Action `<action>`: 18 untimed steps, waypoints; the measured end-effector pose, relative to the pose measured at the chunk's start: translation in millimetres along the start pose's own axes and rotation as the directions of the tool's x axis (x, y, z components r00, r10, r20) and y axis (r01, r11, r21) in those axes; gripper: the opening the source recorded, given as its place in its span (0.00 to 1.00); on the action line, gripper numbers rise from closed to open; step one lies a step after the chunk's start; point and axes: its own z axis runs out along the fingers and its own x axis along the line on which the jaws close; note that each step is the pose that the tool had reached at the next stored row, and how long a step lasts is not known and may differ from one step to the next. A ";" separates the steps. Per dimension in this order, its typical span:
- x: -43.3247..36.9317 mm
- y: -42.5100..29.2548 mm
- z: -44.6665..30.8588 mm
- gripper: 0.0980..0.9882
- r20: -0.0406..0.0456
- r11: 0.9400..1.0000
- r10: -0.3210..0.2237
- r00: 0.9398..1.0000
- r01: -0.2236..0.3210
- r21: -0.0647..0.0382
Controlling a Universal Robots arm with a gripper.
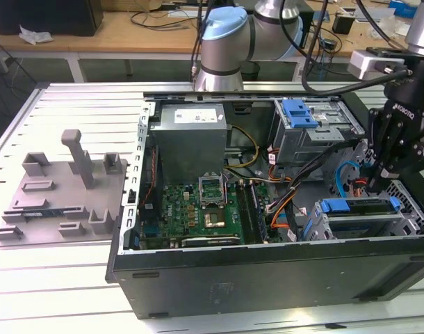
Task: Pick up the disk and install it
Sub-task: 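Insert the first disk wire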
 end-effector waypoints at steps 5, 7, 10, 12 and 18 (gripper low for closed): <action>5.7 0.2 0.4 0.08 0.020 1.000 -0.002 1.000 0.002 0.004; 8.0 0.1 0.8 0.08 0.031 1.000 -0.003 1.000 0.003 0.006; 13.0 0.0 1.5 0.08 0.055 1.000 -0.006 0.998 0.006 0.008; 16.2 0.0 2.1 0.08 0.073 1.000 -0.009 0.997 0.008 0.008; 23.8 0.6 3.4 0.08 0.105 1.000 -0.015 0.994 0.014 0.009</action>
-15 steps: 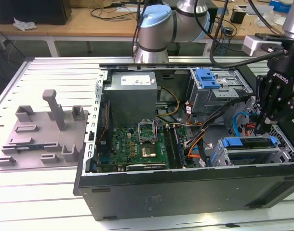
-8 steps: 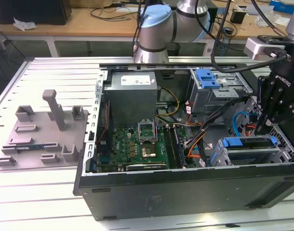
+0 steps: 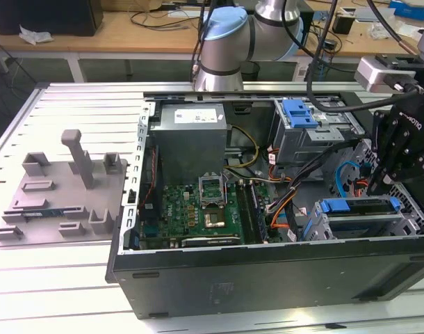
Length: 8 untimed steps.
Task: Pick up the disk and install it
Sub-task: 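Insert the first disk wire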
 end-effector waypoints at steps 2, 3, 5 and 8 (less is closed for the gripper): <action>1.0 0.0 0.1 0.08 0.000 1.000 0.000 1.000 0.000 0.000; 1.1 0.1 0.2 0.08 0.001 1.000 0.000 1.000 0.000 0.000; 1.3 0.1 0.1 0.08 0.000 1.000 0.000 1.000 0.000 0.000; 1.4 0.1 0.2 0.08 0.000 1.000 0.000 1.000 0.000 0.000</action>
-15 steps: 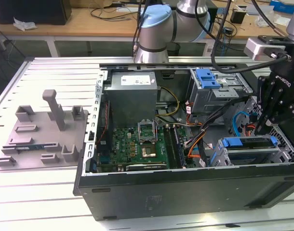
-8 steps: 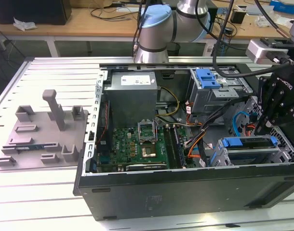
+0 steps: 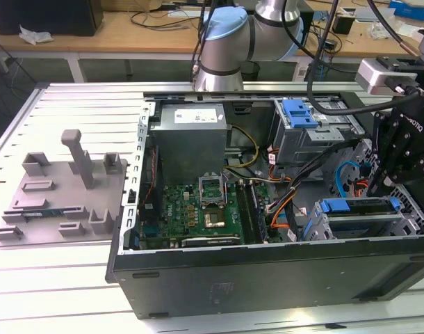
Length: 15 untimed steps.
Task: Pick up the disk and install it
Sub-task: 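Insert the first disk wire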
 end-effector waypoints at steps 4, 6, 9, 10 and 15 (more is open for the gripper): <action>0.3 -0.1 -0.2 0.08 0.001 1.000 0.000 1.000 0.000 0.000; 1.4 -0.1 -0.6 0.08 0.010 1.000 -0.001 1.000 0.001 0.000; 3.0 -0.2 -0.9 0.08 0.021 1.000 -0.002 1.000 0.001 0.000; 3.8 -0.3 -0.9 0.08 0.025 1.000 -0.002 1.000 0.002 0.000; 7.7 -0.7 -0.5 0.08 0.030 1.000 -0.004 1.000 0.004 0.000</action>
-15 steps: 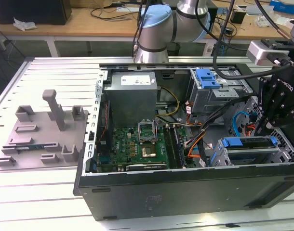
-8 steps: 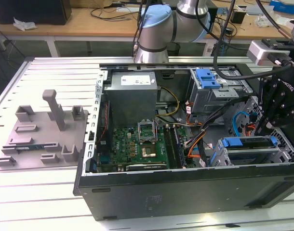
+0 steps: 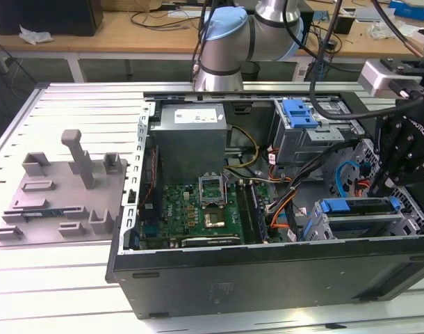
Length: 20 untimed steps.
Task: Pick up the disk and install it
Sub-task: 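Insert the first disk wire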
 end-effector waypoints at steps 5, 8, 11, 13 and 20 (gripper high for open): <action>4.7 0.1 0.3 0.08 0.004 1.000 -0.021 1.000 0.021 0.002; 5.2 0.4 0.4 0.08 0.005 0.999 -0.038 0.999 0.038 0.003; 5.3 0.4 0.4 0.08 0.006 0.999 -0.053 0.999 0.053 0.005; 5.3 0.5 0.4 0.08 0.007 0.998 -0.063 0.998 0.063 0.006; 5.3 0.5 0.4 0.08 0.007 0.998 -0.065 0.998 0.065 0.006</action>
